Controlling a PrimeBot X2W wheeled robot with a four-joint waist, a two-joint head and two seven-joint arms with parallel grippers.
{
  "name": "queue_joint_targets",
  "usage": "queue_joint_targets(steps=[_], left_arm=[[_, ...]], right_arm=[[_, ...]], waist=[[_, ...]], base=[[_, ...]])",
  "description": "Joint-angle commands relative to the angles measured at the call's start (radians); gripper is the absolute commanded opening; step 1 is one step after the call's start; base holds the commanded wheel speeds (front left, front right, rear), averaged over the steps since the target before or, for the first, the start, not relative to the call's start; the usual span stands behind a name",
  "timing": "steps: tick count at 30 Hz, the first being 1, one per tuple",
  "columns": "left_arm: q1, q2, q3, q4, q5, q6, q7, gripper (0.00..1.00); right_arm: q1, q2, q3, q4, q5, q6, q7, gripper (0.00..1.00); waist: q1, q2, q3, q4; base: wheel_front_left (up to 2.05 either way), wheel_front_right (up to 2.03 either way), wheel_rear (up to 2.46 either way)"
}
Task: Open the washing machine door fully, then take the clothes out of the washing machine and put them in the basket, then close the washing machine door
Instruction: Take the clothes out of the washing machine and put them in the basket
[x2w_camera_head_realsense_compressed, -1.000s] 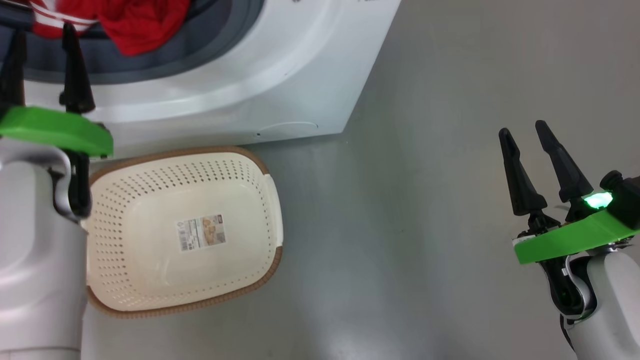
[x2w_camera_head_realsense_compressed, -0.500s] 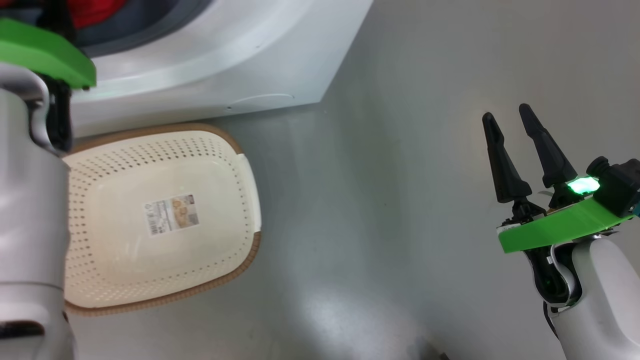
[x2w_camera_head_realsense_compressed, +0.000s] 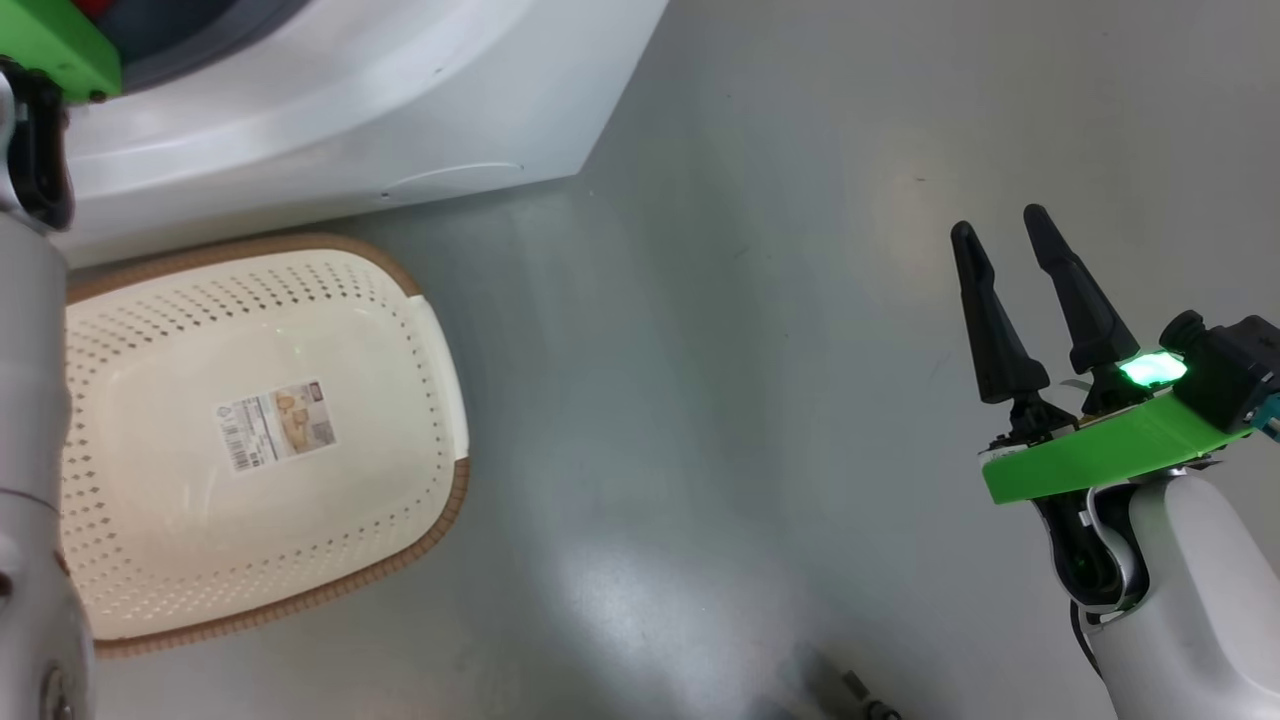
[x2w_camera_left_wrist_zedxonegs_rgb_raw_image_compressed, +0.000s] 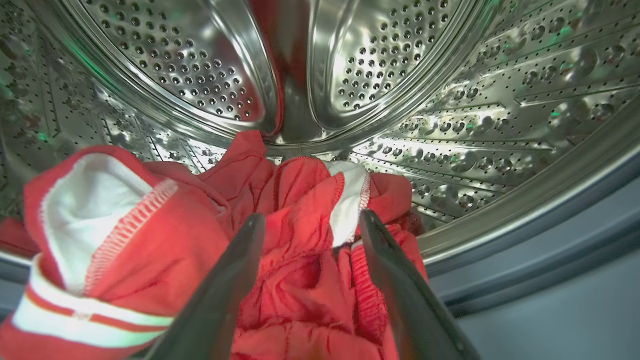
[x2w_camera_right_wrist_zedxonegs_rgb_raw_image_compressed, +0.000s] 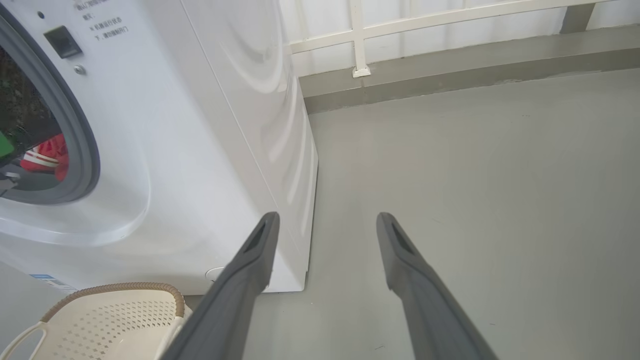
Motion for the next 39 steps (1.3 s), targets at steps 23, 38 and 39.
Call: queue_joint_targets(steps=[23,38,39], left_arm=[[-0.121,0.045,-0.032,0.207,-0.003,0.03,0.158,0.92],[-0.103,0.054,-0.052,0.221,-0.015,0.017,0.11,0.0],[-0.101,0.054,-0.053,0.221,-0.016,0.016,0.104,0.0]], right_arm=[[0.0,0.007,0.009,-0.019,-0.001,0.002,-0.012,1.0],[0.006,0.008,0.014,-0.011,-0.001,0.002,-0.012,1.0],[0.006,0.008,0.014,-0.011,-0.002,0.002,-0.012,1.0]], waist=[[0.0,-0.0001,0.02,-0.033],[0.0,-0.0001,-0.009,-0.04],[0.0,-0.0001,-0.012,-0.04]], base=[[0.0,0.0,0.0],[0.0,0.0,0.0],[0.0,0.0,0.0]])
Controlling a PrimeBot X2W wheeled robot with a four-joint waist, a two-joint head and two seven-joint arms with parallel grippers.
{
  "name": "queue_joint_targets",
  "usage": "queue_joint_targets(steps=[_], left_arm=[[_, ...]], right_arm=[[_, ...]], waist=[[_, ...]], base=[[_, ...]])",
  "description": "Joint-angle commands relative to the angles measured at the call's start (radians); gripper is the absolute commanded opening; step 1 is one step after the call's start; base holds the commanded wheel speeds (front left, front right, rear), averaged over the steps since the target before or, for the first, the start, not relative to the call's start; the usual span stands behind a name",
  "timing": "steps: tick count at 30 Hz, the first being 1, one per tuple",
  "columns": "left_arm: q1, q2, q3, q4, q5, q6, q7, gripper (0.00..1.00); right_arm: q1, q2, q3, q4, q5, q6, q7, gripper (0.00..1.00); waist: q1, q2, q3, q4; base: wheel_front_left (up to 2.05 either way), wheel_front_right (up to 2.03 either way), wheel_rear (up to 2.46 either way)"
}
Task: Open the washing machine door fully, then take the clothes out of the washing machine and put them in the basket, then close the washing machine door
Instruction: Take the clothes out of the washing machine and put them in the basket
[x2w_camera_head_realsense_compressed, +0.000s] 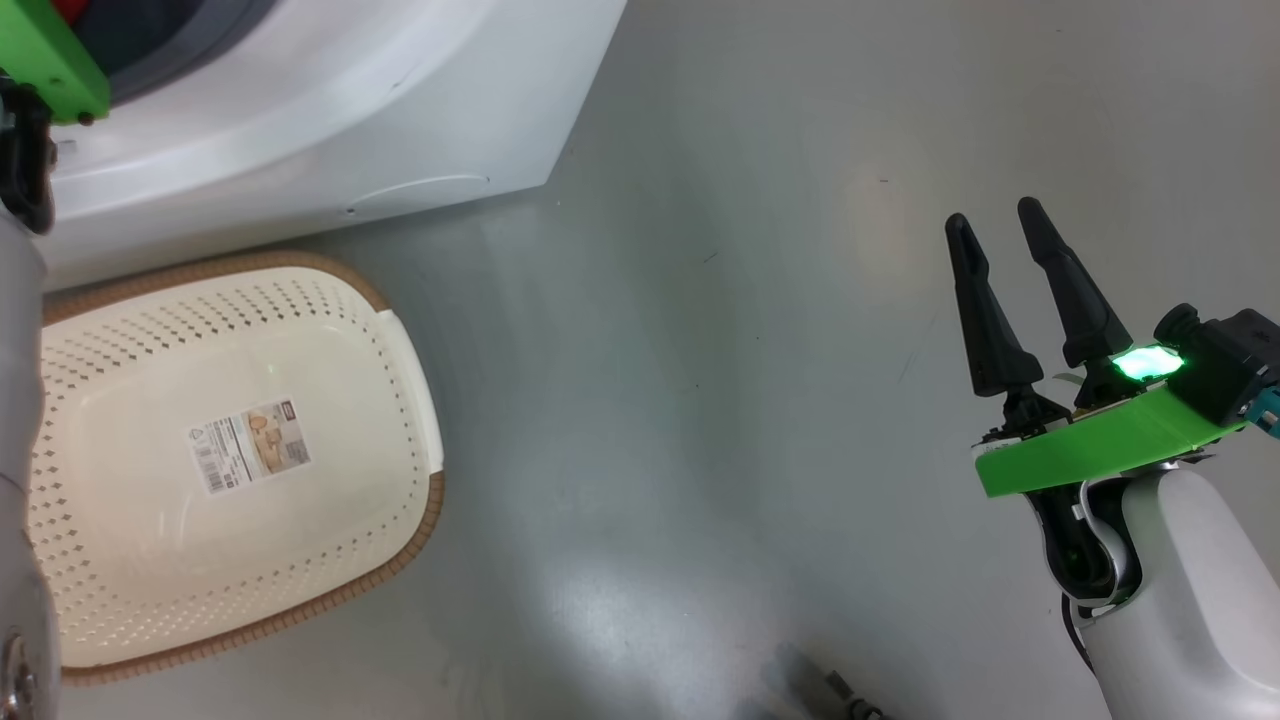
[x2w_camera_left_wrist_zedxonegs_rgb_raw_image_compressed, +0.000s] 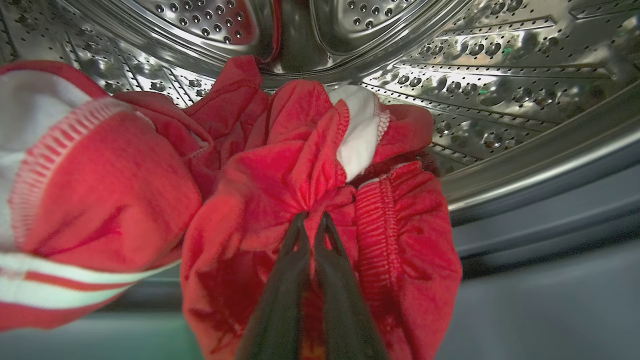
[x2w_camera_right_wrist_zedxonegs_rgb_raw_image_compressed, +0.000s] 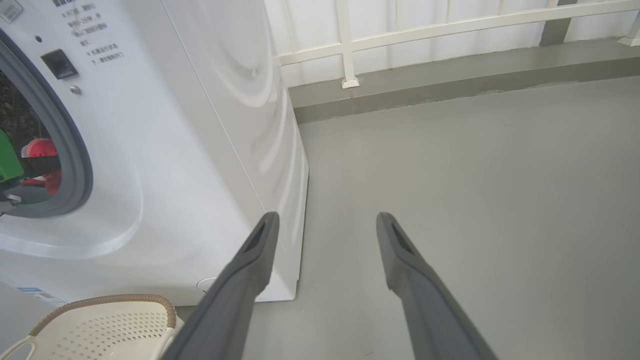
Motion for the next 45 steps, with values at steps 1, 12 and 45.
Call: queue_joint_targets(steps=[1,12,45], left_arm=[[0.008,0.039,0.0,-0.018,-0.008,-0.005,-0.014,0.0],[0.055,0.027,-0.028,-0.023,-0.012,-0.037,-0.128,0.0],[0.49,0.022,-0.061,-0.431,-0.076,-0.069,-0.224,0.0]], right_arm=[[0.02,-0.006,0.016,-0.018,-0.002,0.002,-0.012,1.0],[0.034,-0.012,0.014,-0.012,-0.005,0.002,-0.012,1.0],[0.124,-0.05,0.01,0.022,-0.001,0.002,-0.012,1.0]], waist=[[0.0,0.0,-0.005,0.001],[0.0,0.0,-0.055,0.023],[0.0,0.0,-0.311,0.139]], base=[[0.0,0.0,0.0],[0.0,0.0,0.0],[0.0,0.0,0.0]])
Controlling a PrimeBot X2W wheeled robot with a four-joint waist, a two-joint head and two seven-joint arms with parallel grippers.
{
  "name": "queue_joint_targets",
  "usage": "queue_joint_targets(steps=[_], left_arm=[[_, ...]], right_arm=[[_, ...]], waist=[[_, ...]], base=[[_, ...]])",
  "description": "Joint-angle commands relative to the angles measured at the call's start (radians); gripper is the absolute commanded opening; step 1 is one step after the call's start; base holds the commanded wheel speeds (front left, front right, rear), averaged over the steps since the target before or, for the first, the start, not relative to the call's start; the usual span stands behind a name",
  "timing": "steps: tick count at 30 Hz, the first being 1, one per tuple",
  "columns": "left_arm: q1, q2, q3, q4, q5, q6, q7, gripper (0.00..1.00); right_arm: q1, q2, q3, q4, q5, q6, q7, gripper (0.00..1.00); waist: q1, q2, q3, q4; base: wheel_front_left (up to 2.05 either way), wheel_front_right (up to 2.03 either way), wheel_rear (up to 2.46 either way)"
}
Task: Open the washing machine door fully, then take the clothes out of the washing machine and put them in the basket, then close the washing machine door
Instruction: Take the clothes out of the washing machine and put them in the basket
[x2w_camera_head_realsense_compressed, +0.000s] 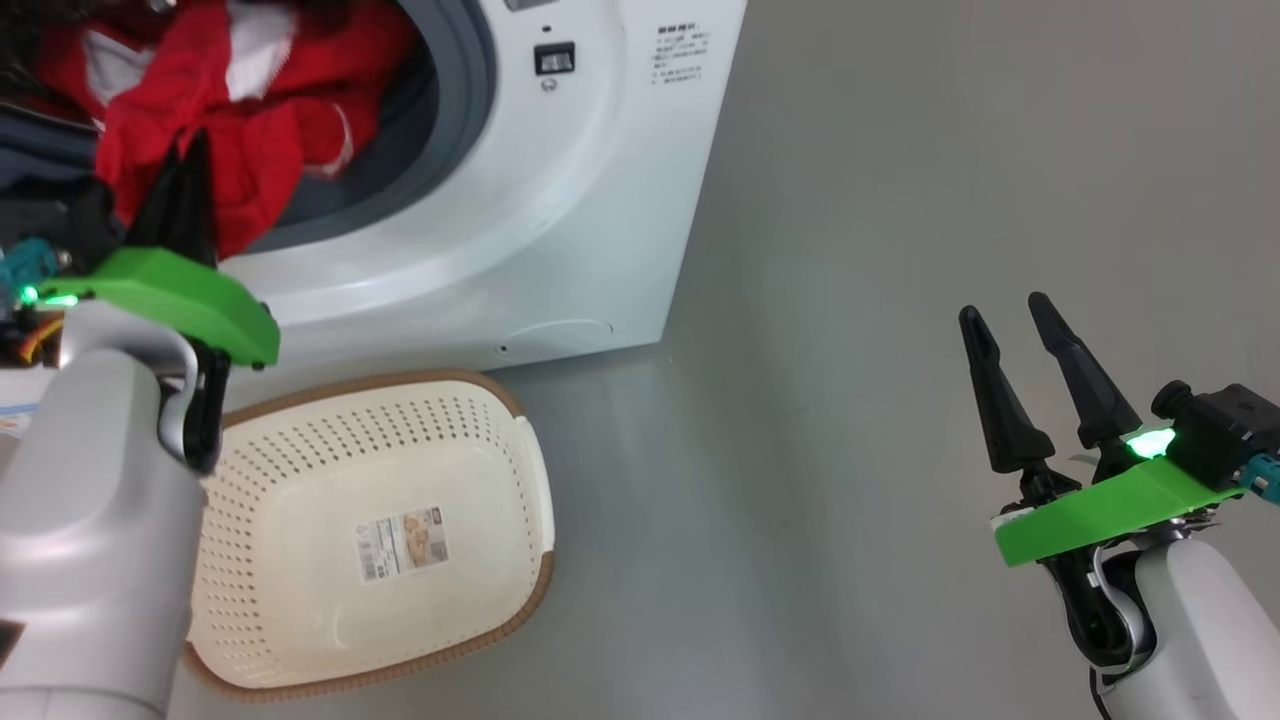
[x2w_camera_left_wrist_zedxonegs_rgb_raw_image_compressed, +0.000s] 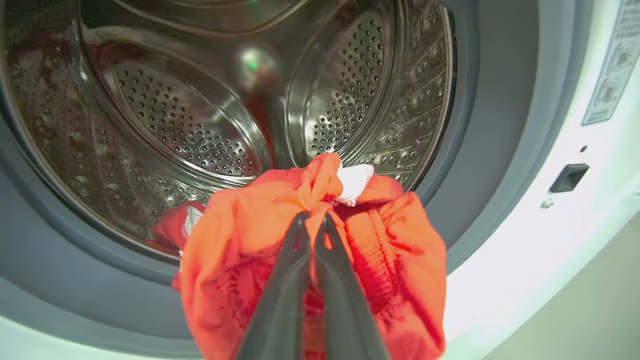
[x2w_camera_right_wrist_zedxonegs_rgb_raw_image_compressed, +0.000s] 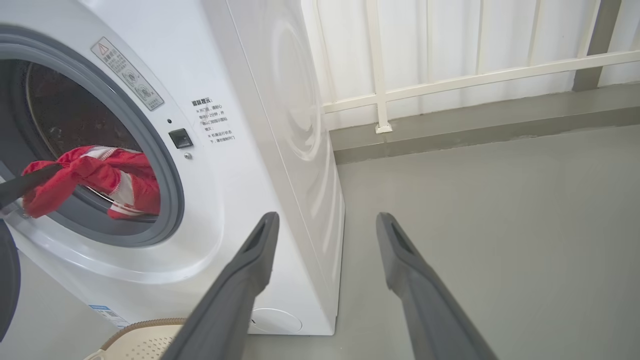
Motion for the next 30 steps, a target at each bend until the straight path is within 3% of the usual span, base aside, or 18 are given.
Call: queue_joint_targets(steps=[1,23,30], left_arm=[[0.012,0.051,0.024,-0.046,-0.009,-0.003,-0.011,0.0],[0.471,0.1,0.06,-0.774,-0.112,0.11,0.216,0.0],[0.597,0.106,0.059,-0.926,-0.107,0.155,0.236,0.0]], right_arm=[[0.019,-0.016,0.014,-0.02,-0.001,0.002,-0.007,1.0],[0.107,-0.041,0.0,0.0,0.002,0.002,-0.007,1.0],[0.12,-0.042,-0.004,-0.002,0.004,0.002,-0.007,1.0]], waist=[[0.0,-0.0001,-0.024,0.013],[0.0,-0.0001,-0.179,0.1],[0.0,-0.0001,-0.198,0.118]], base=[[0.0,0.0,0.0],[0.0,0.0,0.0],[0.0,0.0,0.0]])
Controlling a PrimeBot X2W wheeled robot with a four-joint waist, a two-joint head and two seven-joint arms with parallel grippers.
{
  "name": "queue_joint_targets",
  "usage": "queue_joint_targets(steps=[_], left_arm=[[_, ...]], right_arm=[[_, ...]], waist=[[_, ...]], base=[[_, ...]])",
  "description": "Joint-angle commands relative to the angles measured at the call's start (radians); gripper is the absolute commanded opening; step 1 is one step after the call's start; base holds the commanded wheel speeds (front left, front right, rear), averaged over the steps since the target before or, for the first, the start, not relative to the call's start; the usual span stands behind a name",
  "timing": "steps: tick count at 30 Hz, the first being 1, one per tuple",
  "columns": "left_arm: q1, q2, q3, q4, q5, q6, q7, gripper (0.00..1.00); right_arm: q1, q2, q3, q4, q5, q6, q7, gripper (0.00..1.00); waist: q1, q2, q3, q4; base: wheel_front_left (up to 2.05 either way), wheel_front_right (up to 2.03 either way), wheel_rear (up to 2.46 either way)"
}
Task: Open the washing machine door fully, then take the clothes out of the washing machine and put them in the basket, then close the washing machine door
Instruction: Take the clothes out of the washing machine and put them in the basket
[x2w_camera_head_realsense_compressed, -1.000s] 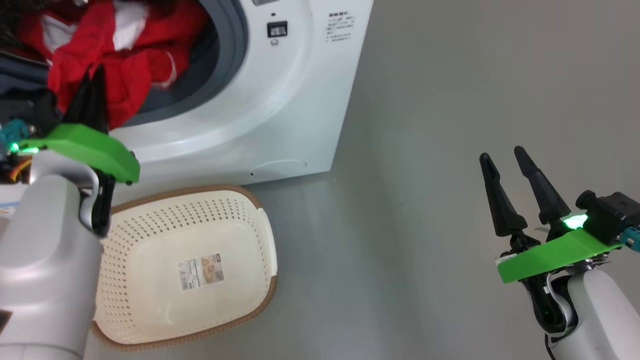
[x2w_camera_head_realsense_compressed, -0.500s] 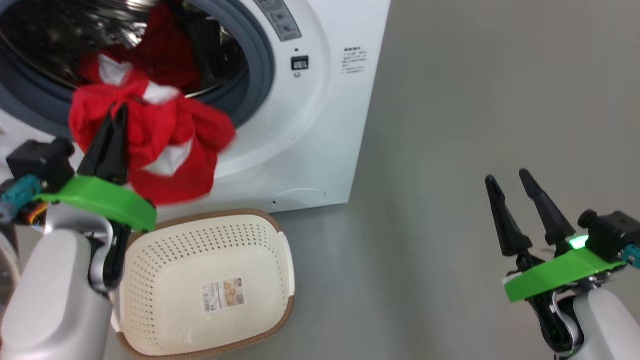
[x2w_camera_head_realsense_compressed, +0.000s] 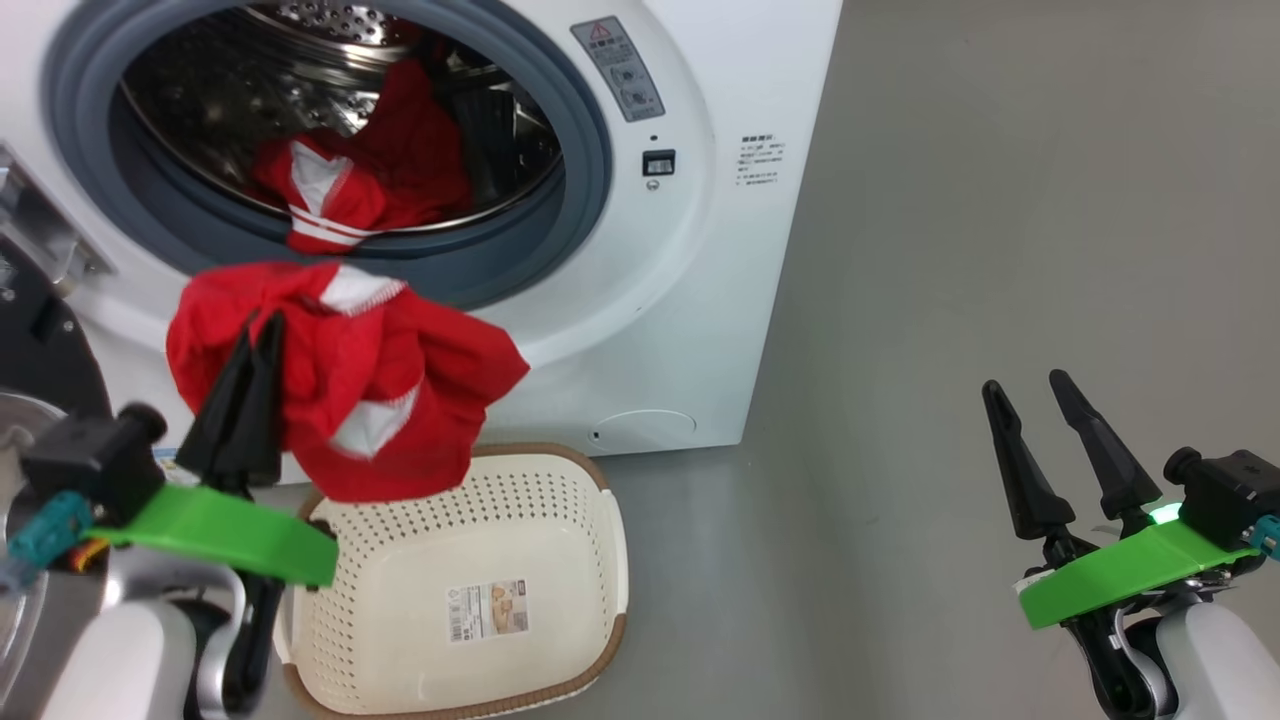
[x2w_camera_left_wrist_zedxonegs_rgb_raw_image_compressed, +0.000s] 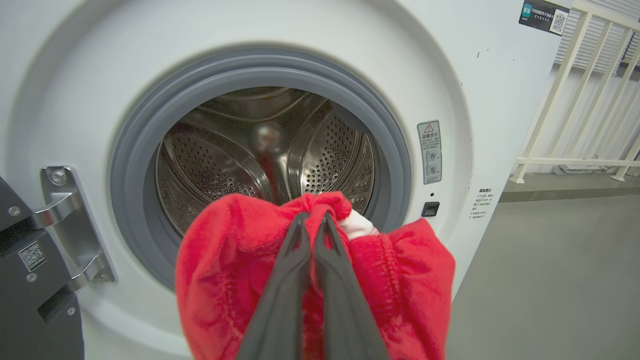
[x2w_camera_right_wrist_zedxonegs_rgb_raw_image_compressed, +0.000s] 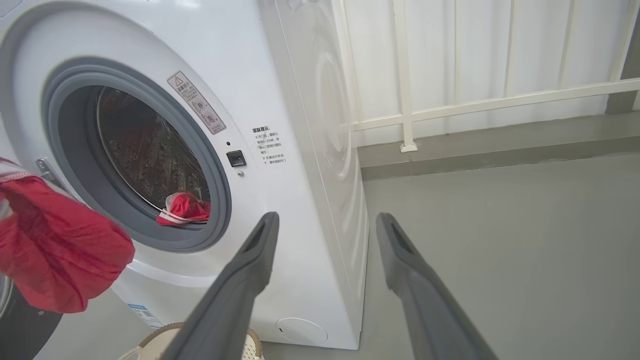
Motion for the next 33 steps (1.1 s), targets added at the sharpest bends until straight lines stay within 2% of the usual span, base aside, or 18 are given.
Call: queue_joint_targets(steps=[1,10,19,24,33], left_arm=[[-0.015,0.033,0.039,-0.034,0.005,0.009,0.003,0.0],[0.086,0.016,0.043,-0.095,-0.004,0.039,-0.03,0.0],[0.106,0.007,0.042,-0.087,-0.009,0.047,-0.055,0.0],[0.096,0.004,0.039,-0.063,-0.015,0.041,-0.068,0.0],[0.067,-0.013,0.023,0.102,-0.038,-0.004,-0.126,0.0]], right_arm=[[0.017,-0.014,0.015,-0.023,0.003,0.002,-0.007,1.0],[0.028,-0.021,0.009,-0.033,0.003,0.002,-0.007,1.0],[0.03,-0.023,0.008,-0.036,0.004,0.002,-0.007,1.0],[0.025,-0.024,0.007,-0.037,0.004,0.002,-0.007,1.0],[0.007,-0.021,0.01,-0.042,0.005,0.002,-0.007,1.0]], waist=[[0.0,0.0,-0.006,0.005],[0.0,0.0,-0.015,0.001],[0.0,0.0,-0.007,-0.01],[0.0,0.0,0.001,-0.016],[0.0,0.0,0.043,-0.038]], base=[[0.0,0.0,0.0],[0.0,0.0,0.0],[0.0,0.0,0.0],[0.0,0.0,0.0],[0.0,0.0,0.0]])
